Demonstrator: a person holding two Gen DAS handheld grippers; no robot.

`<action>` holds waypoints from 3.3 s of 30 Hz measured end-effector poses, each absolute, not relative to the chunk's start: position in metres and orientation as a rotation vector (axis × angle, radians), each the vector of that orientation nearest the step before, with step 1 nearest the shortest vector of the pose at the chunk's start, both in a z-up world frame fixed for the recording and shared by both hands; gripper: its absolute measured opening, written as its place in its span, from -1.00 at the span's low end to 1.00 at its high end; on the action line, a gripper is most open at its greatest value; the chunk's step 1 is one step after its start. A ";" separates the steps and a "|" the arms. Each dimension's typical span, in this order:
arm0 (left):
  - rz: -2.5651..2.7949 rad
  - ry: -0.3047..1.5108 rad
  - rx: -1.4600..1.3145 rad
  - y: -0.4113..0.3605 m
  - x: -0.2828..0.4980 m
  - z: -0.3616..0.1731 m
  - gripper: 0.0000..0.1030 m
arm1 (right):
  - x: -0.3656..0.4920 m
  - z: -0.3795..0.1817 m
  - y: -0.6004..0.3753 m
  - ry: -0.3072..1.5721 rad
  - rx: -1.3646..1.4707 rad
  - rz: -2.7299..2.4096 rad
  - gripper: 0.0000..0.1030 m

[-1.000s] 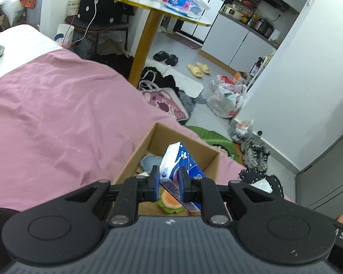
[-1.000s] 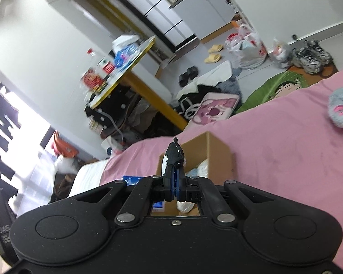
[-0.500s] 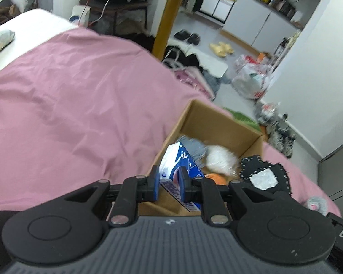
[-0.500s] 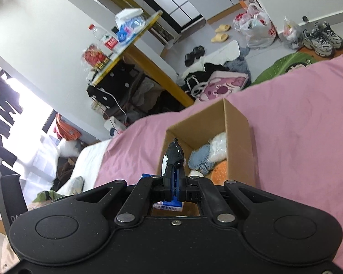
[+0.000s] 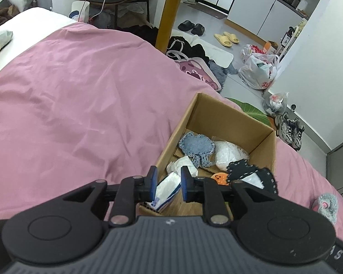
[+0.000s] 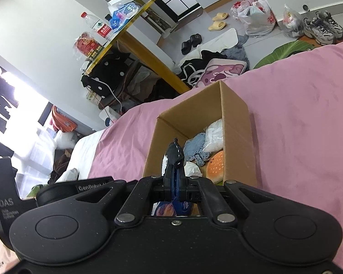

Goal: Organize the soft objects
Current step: 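Carry the tissue pack and black patch into the box and open both tools, then lift both open tools out of the box toward the grey mouse plush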

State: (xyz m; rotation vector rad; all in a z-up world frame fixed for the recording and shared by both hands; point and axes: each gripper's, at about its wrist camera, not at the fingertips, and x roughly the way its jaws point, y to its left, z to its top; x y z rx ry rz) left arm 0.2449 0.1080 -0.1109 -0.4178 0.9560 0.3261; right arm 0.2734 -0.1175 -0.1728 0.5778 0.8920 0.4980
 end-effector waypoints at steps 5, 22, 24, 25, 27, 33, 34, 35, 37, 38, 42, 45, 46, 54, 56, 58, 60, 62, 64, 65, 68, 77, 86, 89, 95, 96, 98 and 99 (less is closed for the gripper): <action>0.330 0.968 -0.388 0.102 0.250 -0.110 -0.46 | 0.273 -0.174 -0.114 0.910 0.543 0.512 -0.81; 0.345 0.958 -0.256 0.080 0.232 -0.079 0.66 | 0.244 -0.144 -0.145 0.796 0.509 0.463 0.33; 0.338 0.960 -0.258 0.077 0.228 -0.075 0.68 | 0.240 -0.139 -0.150 0.769 0.492 0.446 0.44; 0.341 0.960 -0.257 0.075 0.225 -0.073 0.70 | 0.238 -0.137 -0.153 0.760 0.487 0.436 0.46; 0.344 0.955 -0.243 0.070 0.220 -0.070 0.74 | 0.235 -0.135 -0.159 0.747 0.486 0.425 0.53; 0.333 0.948 -0.240 0.059 0.209 -0.064 0.80 | 0.227 -0.131 -0.172 0.726 0.476 0.411 0.68; 0.331 0.944 -0.239 0.058 0.209 -0.063 0.82 | 0.225 -0.130 -0.174 0.722 0.473 0.413 0.72; 0.327 0.940 -0.238 0.056 0.207 -0.061 0.84 | 0.223 -0.128 -0.175 0.717 0.471 0.415 0.77; 0.319 0.934 -0.234 0.052 0.205 -0.058 0.95 | 0.221 -0.126 -0.179 0.706 0.467 0.415 0.80; 0.314 0.929 -0.232 0.049 0.203 -0.056 0.95 | 0.220 -0.124 -0.180 0.704 0.465 0.414 0.83; 0.300 0.919 -0.223 0.040 0.199 -0.051 0.99 | 0.216 -0.120 -0.187 0.688 0.463 0.408 0.92; 0.289 0.917 -0.219 0.034 0.197 -0.048 0.99 | 0.214 -0.118 -0.193 0.681 0.461 0.407 0.94; 0.287 0.917 -0.214 0.032 0.196 -0.047 0.99 | 0.214 -0.117 -0.195 0.679 0.461 0.405 0.95; 0.270 0.907 -0.170 0.014 0.191 -0.036 0.99 | 0.207 -0.112 -0.215 0.668 0.451 0.384 1.00; 0.265 0.901 -0.162 0.009 0.190 -0.034 0.99 | 0.207 -0.109 -0.221 0.660 0.452 0.379 1.00; 0.257 0.899 -0.160 0.006 0.188 -0.033 0.99 | 0.204 -0.107 -0.227 0.652 0.456 0.376 1.00; 0.248 0.897 -0.156 0.002 0.187 -0.032 0.99 | 0.202 -0.105 -0.236 0.644 0.464 0.370 1.00; 0.239 0.894 -0.153 -0.003 0.185 -0.030 0.99 | 0.200 -0.103 -0.244 0.635 0.474 0.360 1.00; 0.232 0.891 -0.151 -0.008 0.184 -0.029 0.99 | 0.199 -0.103 -0.251 0.632 0.485 0.350 1.00; 0.230 0.889 -0.148 -0.009 0.183 -0.029 0.99 | 0.199 -0.103 -0.256 0.629 0.492 0.344 1.00; 0.209 0.891 -0.134 -0.020 0.183 -0.028 0.99 | 0.198 -0.103 -0.270 0.623 0.510 0.330 1.00; 0.134 0.876 -0.102 -0.059 0.192 -0.025 0.99 | 0.198 -0.104 -0.301 0.629 0.512 0.289 1.00; 0.078 0.873 -0.082 -0.086 0.206 -0.033 0.98 | 0.206 -0.114 -0.324 0.655 0.515 0.243 1.00; 0.074 0.869 -0.095 -0.092 0.210 -0.037 0.97 | 0.210 -0.118 -0.333 0.669 0.528 0.232 1.00; 0.046 0.864 -0.113 -0.102 0.224 -0.049 0.94 | 0.225 -0.133 -0.351 0.697 0.564 0.193 1.00; 0.038 0.869 -0.123 -0.103 0.227 -0.052 0.93 | 0.227 -0.135 -0.354 0.702 0.575 0.185 1.00; 0.020 0.874 -0.144 -0.106 0.231 -0.058 0.92 | 0.234 -0.140 -0.358 0.713 0.592 0.169 0.99; 0.011 0.873 -0.152 -0.109 0.235 -0.061 0.91 | 0.238 -0.142 -0.360 0.716 0.593 0.162 0.99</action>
